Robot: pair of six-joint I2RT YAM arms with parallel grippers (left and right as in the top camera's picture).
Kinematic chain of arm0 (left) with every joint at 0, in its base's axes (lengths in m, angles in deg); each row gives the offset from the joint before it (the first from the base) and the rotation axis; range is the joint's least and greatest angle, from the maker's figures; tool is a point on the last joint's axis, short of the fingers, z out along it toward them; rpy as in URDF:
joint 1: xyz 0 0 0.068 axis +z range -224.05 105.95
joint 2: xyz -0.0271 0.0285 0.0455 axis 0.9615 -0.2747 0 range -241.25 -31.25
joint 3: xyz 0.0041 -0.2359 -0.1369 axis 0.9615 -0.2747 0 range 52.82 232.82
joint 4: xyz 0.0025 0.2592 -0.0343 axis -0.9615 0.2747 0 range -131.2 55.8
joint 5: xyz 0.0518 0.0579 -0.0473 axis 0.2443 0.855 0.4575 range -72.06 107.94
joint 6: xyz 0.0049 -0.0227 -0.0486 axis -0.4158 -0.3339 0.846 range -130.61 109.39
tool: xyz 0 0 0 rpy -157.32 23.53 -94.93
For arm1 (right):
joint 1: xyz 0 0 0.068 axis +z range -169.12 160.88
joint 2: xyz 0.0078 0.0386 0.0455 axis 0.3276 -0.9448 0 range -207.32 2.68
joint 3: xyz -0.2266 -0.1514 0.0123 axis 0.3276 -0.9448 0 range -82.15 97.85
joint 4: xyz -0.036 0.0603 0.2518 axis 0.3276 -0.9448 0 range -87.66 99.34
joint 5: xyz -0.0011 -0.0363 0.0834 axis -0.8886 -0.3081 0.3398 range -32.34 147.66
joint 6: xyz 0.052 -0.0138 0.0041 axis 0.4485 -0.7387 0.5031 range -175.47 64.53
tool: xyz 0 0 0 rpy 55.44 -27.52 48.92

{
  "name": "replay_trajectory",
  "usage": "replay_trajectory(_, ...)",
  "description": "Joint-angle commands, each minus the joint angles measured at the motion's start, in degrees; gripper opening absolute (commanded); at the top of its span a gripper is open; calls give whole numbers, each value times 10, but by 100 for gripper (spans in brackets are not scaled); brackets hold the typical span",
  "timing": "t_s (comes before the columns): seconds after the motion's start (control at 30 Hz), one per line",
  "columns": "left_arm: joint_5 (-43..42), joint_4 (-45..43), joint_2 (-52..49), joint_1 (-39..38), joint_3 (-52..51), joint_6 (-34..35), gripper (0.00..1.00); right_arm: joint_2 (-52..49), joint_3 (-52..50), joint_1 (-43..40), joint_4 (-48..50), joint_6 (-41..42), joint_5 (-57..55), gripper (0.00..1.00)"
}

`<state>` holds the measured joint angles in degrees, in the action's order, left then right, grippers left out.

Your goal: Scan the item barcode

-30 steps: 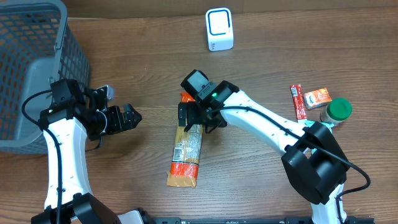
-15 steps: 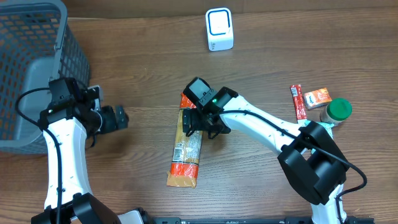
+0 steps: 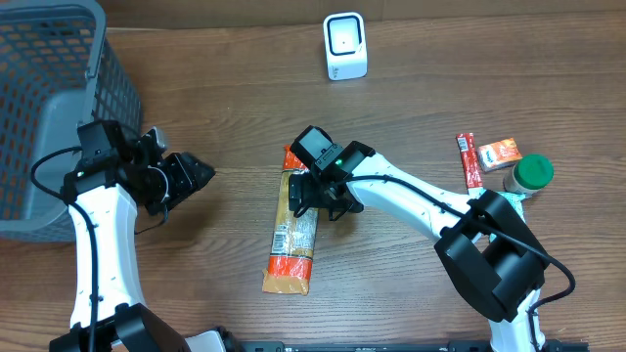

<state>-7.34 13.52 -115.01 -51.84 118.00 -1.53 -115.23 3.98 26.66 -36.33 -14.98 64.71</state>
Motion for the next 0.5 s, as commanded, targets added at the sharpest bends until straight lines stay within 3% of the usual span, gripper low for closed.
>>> replay_trajectory(0.0,23,5,-2,-32,-1,5,4,1,-3,-1,5,2,-2,100)
replay_trajectory(0.27,143,-43,-5,-165,-36,64,4,2,-3,-2,1,2,3,100)
replay_trajectory(0.4,167,-53,-7,-219,-41,64,12,1,-3,-12,-13,2,3,100)
replay_trajectory(0.47,167,-53,-7,-233,-41,64,4,1,-3,-26,-26,0,3,100)
